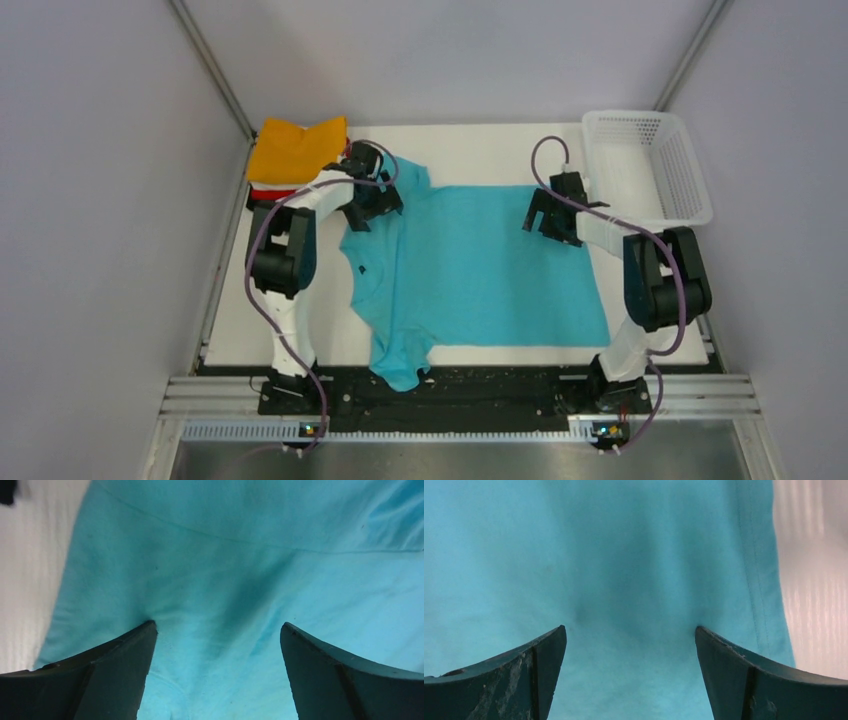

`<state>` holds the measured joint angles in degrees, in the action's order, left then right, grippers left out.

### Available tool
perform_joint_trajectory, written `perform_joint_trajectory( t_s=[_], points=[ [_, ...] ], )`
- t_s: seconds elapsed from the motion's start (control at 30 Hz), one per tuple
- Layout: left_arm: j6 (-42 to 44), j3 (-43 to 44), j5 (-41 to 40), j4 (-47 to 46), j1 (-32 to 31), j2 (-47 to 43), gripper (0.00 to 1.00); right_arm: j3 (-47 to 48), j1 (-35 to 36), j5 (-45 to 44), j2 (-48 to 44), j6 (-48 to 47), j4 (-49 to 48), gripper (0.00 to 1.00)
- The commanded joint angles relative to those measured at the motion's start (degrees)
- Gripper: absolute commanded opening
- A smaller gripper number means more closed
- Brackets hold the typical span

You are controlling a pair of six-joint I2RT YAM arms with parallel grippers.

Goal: Fold and stack the t-shirts
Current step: Flatten out the tshirt, then grab the side of the flattened tshirt closest away from the robot with both arms

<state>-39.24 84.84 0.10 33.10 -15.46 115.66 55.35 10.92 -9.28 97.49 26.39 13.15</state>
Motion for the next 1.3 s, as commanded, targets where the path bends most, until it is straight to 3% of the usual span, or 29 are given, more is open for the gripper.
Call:
perform_joint_trajectory(
  t_s=[0.0,0.43,0.63,0.73,0.93,1.07,1.27],
  points=[
    [1.3,4.4,-3.2,3.8,4.6,6.6,0.99,4.0,-1.1,-0.5,4.7,1.5,-0.1,0.99],
    [10.1,38.0,5.0,9.7,7.4,26.7,0.99,21.1,-3.5,-0.1,19.5,1.3,2.8,0.99],
    [11.6,43.9,5.1,9.5,7.4,26.2,0.99,25.7,-3.8,1.5,19.7,-0.4,4.5,0.99],
    [12.6,37.8,6.2,9.4,6.1,19.8,0.99,24.0,-3.7,3.3,14.2,-1.7,5.6,0.99],
    [13.9,19.4,1.0,7.3,-0.6,1.2,0.99,14.6,-2.8,4.7,-0.8,-2.5,7.1,0.99],
    [10.0,8.2,1.5,8.4,-4.2,-9.5,0.99,7.0,-1.9,5.8,-11.0,0.9,7.7,0.99],
    [2.6,-12.8,-6.8,11.0,-12.7,-25.4,0.99,-4.7,-1.2,5.5,-23.9,4.1,12.0,0.99]
  ],
)
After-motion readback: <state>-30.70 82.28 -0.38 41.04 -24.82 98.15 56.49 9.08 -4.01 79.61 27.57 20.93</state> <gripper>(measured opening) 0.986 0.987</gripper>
